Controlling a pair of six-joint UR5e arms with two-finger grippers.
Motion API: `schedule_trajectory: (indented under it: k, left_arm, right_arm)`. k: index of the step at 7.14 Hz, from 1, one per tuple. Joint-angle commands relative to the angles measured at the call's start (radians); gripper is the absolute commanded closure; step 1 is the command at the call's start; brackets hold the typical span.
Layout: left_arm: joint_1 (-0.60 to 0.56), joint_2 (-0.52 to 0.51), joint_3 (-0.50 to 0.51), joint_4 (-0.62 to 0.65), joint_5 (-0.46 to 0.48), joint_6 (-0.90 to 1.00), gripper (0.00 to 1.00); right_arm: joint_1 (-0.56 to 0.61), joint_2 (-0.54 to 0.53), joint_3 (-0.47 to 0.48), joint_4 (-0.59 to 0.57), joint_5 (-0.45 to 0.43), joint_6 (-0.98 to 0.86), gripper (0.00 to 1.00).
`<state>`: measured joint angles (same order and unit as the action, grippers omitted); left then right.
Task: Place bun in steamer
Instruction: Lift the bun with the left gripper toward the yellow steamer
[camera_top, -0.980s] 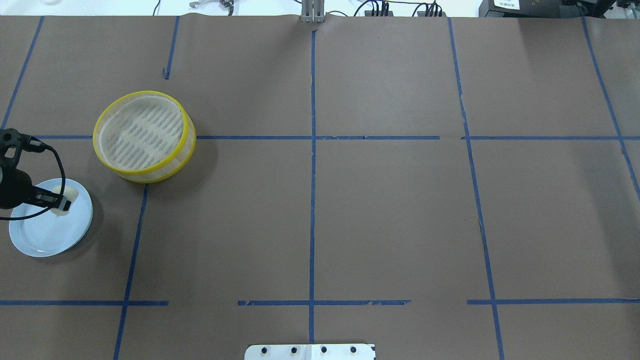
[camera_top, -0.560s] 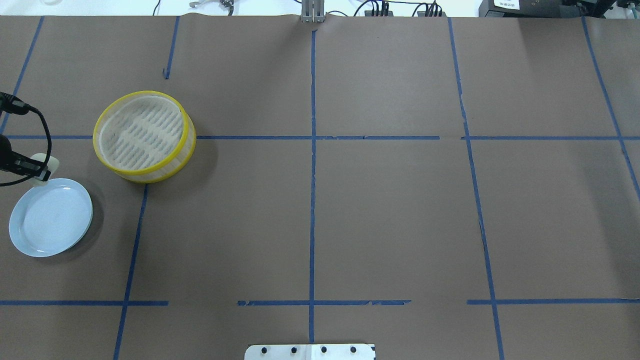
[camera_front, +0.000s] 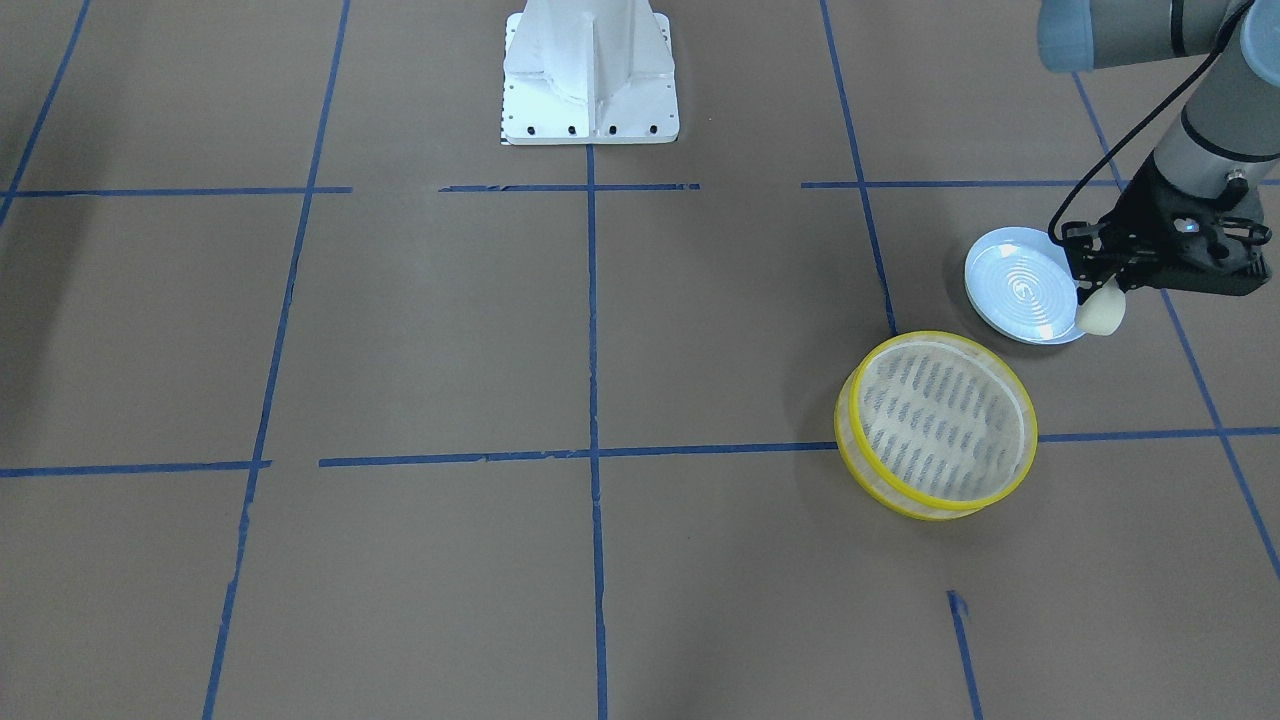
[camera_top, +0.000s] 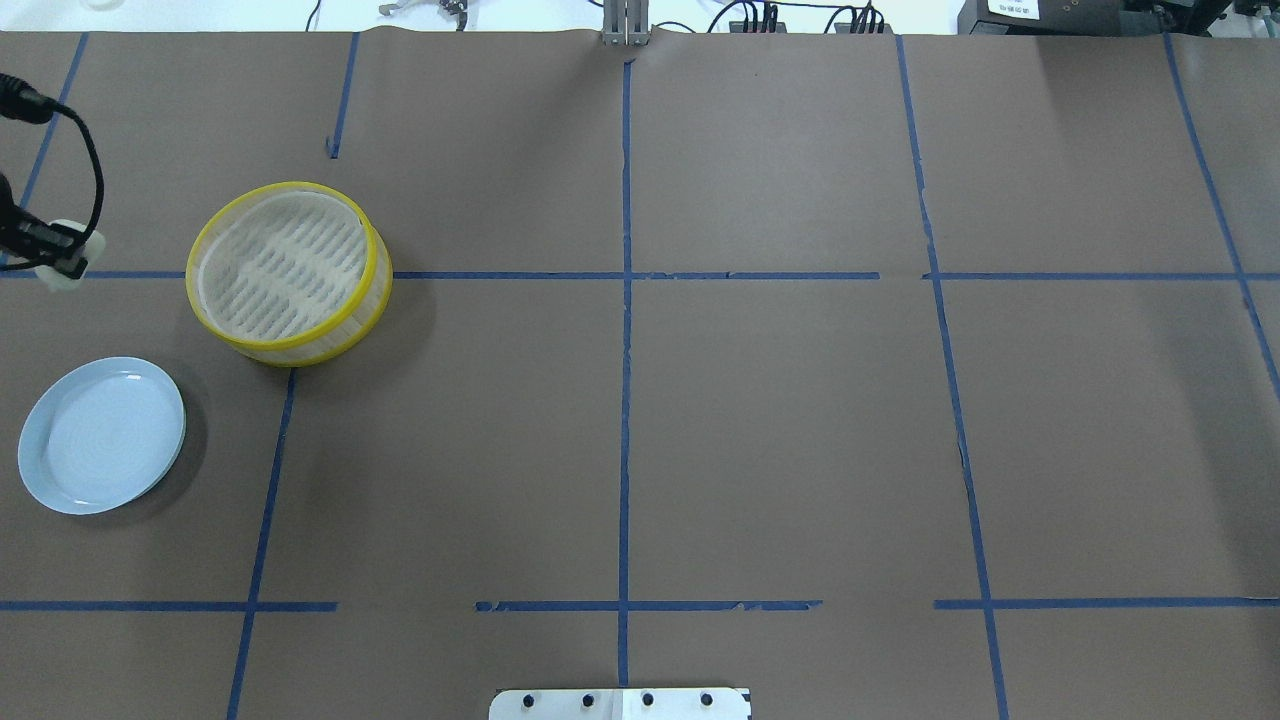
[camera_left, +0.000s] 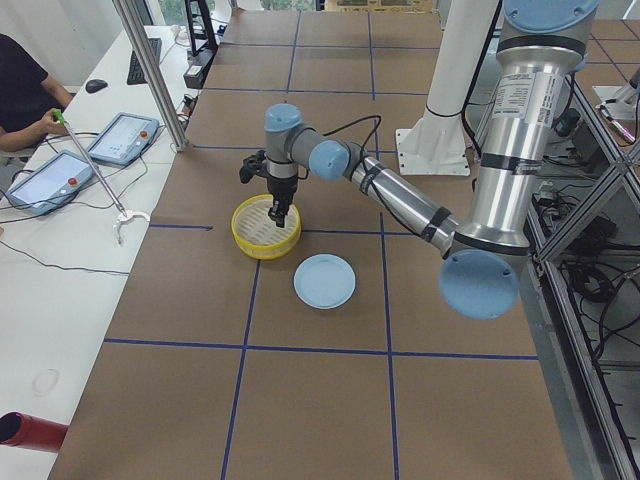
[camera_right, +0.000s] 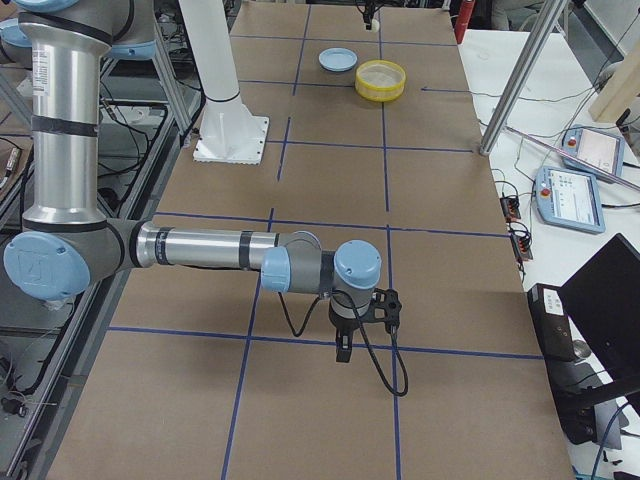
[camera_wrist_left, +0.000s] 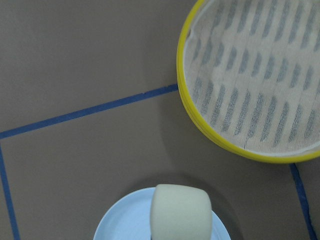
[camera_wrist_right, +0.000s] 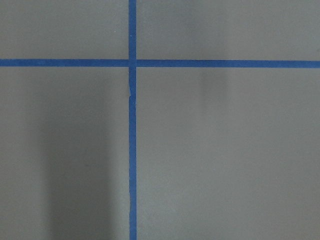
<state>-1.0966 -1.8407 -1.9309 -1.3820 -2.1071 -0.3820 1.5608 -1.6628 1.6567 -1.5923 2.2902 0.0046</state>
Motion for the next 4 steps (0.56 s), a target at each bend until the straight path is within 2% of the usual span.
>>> schedule_trajectory:
  k: [1,2,4]
  left_arm:
    - [0.013,-0.159,0.18,0.023,-0.069,-0.006,0.72]
    - [0.079,-0.178,0.234,-0.003,-0.07,-0.012,0.72]
    - [0.136,-0.18,0.343,-0.203,-0.065,-0.145,0.72]
  right_arm:
    - [0.001,0.0,0.0,0.0,0.0,0.0,0.0]
    - [-0.001,0.0,0.0,0.0,0.0,0.0,0.0]
    - [-0.001,0.0,0.0,0.0,0.0,0.0,0.0]
